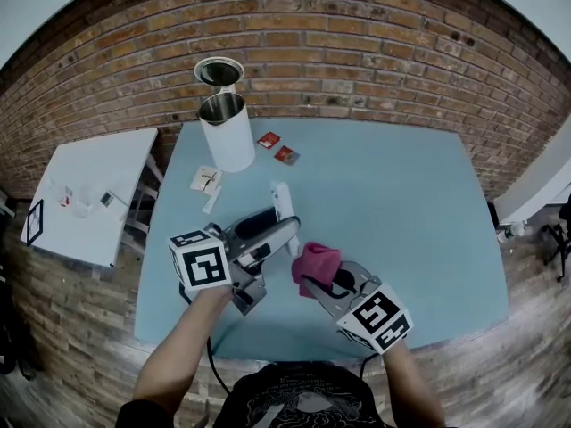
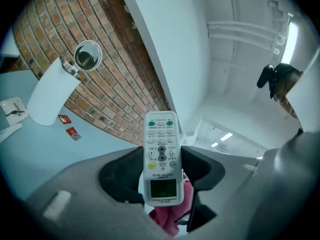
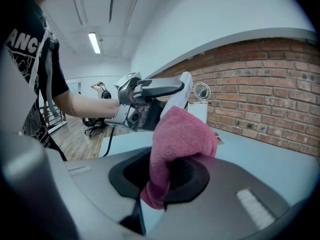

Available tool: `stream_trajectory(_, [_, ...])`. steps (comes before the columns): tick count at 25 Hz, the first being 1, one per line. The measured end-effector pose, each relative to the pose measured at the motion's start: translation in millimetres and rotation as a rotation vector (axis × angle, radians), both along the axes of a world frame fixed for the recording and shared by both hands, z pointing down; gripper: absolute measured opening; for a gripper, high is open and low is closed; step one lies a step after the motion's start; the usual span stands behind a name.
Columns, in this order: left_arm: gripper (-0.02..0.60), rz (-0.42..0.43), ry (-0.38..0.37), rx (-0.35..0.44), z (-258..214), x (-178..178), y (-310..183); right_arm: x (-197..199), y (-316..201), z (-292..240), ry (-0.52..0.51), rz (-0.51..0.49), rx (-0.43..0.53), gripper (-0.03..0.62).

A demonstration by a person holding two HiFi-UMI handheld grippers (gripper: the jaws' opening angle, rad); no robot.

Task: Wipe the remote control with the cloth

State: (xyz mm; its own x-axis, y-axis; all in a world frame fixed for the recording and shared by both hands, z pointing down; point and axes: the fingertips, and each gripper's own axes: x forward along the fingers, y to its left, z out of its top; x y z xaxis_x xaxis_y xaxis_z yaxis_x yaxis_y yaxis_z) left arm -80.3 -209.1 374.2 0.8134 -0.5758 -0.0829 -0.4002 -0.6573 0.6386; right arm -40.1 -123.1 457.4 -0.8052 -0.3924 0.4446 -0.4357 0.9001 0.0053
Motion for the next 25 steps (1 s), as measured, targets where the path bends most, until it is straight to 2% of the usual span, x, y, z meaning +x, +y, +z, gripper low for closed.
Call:
stream_trajectory(3, [0.238,0.038,-0.185,-0.025,36.6,10.4,3.7,14.3,-10.7,14.6,-0.024,0.097,-0.067,0.064])
stream_trajectory(7, [0.238,0.153,-0.608,-0.009,99.8,25.6,22.1,41.4,-26.3,21.2,-0.088,0.264,-0.13,0.064])
stream_trajectory(10, [0.239,0.312,-0.882,0.014,146.3,36.7,43.5,61.3,-32.5,23.9,-0.117,0.354,-0.154,0.064])
stream_trajectory(14, [0.239,0.556,-1.148,0.046,201.6,44.6,71.4,73.8,-32.4,33.0,-0.107,0.395,-0.174,0.064])
stream_trajectory(17, [0.239,0.702,-1.284,0.063,230.9,44.5,87.1,76.0,-29.5,40.1,-0.105,0.407,-0.192,0.064])
stream_trajectory(20, [0.239,0.8,-1.391,0.092,249.1,42.8,95.8,74.5,-25.6,45.8,-0.099,0.403,-0.205,0.064])
stream_trajectory(22, [0.239,0.847,-1.434,0.098,257.8,41.1,100.4,72.7,-23.4,49.1,-0.098,0.4,-0.214,0.064])
stream_trajectory(25, [0.242,0.874,-1.464,0.098,266.6,37.7,103.3,68.9,-20.3,52.4,-0.104,0.395,-0.228,0.064])
